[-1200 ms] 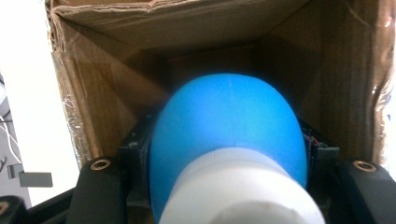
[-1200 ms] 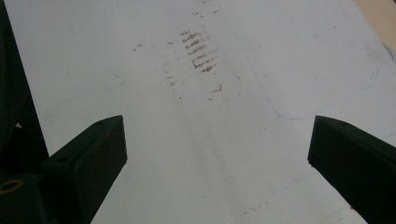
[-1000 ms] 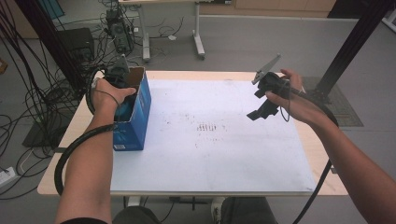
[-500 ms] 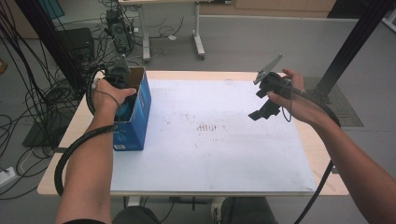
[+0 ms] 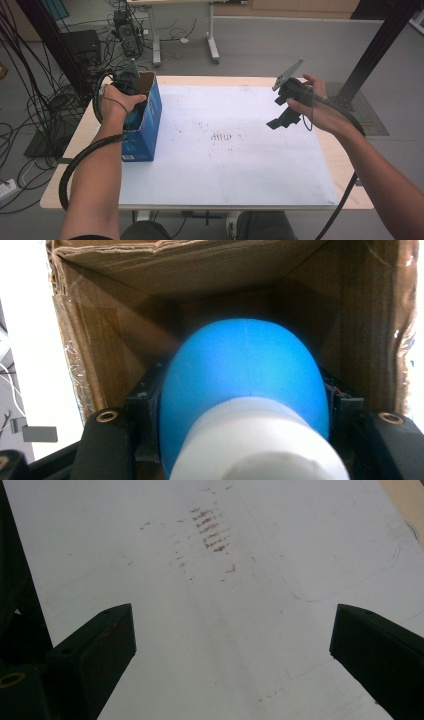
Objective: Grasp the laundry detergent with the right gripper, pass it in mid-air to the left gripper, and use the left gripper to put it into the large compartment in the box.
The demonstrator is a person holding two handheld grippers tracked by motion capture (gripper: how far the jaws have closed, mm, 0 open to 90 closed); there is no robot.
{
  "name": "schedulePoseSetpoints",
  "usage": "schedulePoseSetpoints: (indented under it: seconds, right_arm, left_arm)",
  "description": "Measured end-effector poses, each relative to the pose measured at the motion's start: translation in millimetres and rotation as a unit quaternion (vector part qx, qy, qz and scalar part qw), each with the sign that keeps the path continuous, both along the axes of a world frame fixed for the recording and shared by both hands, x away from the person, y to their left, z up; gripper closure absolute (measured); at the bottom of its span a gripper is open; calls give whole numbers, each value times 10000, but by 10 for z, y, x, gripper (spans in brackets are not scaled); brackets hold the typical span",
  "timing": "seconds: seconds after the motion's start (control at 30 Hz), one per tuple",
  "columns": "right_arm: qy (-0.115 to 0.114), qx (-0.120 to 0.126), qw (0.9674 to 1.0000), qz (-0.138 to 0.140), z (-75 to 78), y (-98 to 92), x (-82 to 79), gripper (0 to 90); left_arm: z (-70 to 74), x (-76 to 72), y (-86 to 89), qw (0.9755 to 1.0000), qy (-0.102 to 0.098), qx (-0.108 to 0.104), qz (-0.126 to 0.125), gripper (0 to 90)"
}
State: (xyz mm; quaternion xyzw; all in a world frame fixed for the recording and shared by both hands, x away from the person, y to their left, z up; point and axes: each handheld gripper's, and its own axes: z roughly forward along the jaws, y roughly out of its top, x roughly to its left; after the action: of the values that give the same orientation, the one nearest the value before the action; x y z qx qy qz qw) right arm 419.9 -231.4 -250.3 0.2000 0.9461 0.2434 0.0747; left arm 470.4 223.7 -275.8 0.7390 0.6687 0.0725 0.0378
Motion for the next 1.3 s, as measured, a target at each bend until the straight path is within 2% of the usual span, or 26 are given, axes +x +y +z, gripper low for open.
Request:
schedulePoseSetpoints:
  seconds: [1.3]
  right_arm:
    - [-23, -22, 10000, 11, 17, -2, -9, 44]
  left_arm:
    - [-2, -6, -9, 10000, -31, 27, -30, 369]
